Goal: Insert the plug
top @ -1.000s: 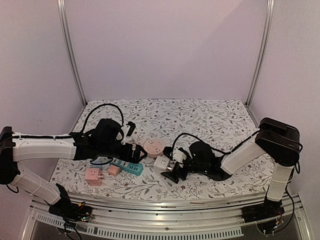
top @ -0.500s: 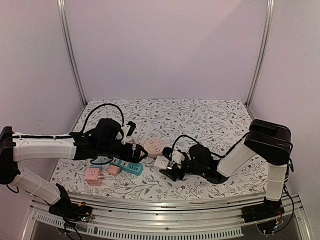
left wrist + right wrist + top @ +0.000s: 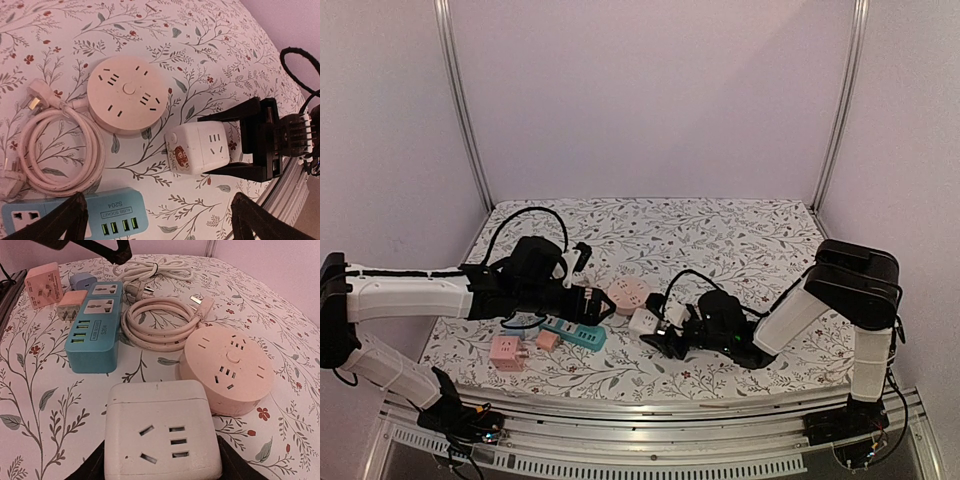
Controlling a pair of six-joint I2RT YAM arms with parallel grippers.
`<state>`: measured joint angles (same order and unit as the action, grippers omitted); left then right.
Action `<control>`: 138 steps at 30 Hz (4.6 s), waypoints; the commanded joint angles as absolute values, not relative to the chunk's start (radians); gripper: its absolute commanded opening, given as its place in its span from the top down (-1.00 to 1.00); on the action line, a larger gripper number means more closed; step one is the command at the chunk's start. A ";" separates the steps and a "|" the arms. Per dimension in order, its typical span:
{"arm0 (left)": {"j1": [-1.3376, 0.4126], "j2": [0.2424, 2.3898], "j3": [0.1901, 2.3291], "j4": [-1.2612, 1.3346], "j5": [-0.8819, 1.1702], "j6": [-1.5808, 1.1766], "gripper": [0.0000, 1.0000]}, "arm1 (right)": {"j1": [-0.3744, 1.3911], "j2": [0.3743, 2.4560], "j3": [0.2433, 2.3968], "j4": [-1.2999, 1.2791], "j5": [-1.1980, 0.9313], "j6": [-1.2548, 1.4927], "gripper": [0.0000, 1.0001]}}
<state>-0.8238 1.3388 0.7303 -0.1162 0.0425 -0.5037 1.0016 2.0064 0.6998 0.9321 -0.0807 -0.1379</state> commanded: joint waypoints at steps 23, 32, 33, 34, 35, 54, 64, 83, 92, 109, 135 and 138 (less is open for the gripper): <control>-0.764 1.275 0.723 -0.111 0.106 -0.493 -0.99 | 1.005 1.676 0.668 0.769 0.012 -0.143 1.00; -0.743 1.277 0.817 -0.123 0.298 -0.516 -0.99 | 0.985 1.608 0.663 0.839 -0.112 -0.230 1.00; -0.741 1.278 0.828 -0.120 0.318 -0.521 -0.99 | 0.984 1.599 0.667 0.839 -0.121 -0.235 1.00; -0.740 1.280 0.840 -0.113 0.340 -0.531 -0.99 | 0.984 1.593 0.668 0.840 -0.129 -0.246 1.00; -0.737 1.284 0.850 -0.105 0.369 -0.543 -0.99 | 0.984 1.583 0.670 0.841 -0.135 -0.253 1.00; -0.729 1.348 1.006 -0.054 0.633 -0.686 -0.98 | 0.984 1.563 0.729 0.999 -0.147 -0.312 1.00; -0.729 1.364 1.020 -0.075 0.654 -0.684 -0.99 | 0.985 1.575 0.747 1.029 -0.123 -0.331 1.00; -0.735 1.415 1.049 -0.070 0.651 -0.674 -0.84 | 0.984 1.608 0.772 1.017 -0.159 -0.332 1.00; -0.735 1.441 1.058 0.018 0.638 -0.701 -0.67 | 0.985 1.617 0.776 1.015 -0.181 -0.315 1.00; -0.753 1.465 1.060 0.032 0.695 -0.726 -0.43 | 0.984 1.650 0.792 1.044 -0.153 -0.340 1.00; -0.753 1.417 1.024 0.003 0.641 -0.695 1.00 | 0.983 1.661 0.779 1.025 -0.108 -0.297 0.68; -0.749 1.401 1.013 -0.047 0.608 -0.681 1.00 | 0.985 1.659 0.779 0.974 -0.088 -0.294 0.07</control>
<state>-0.7498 1.4483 1.0374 0.0048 0.6487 -0.7486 0.9894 1.6451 0.7635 1.0122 -0.1490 -0.3489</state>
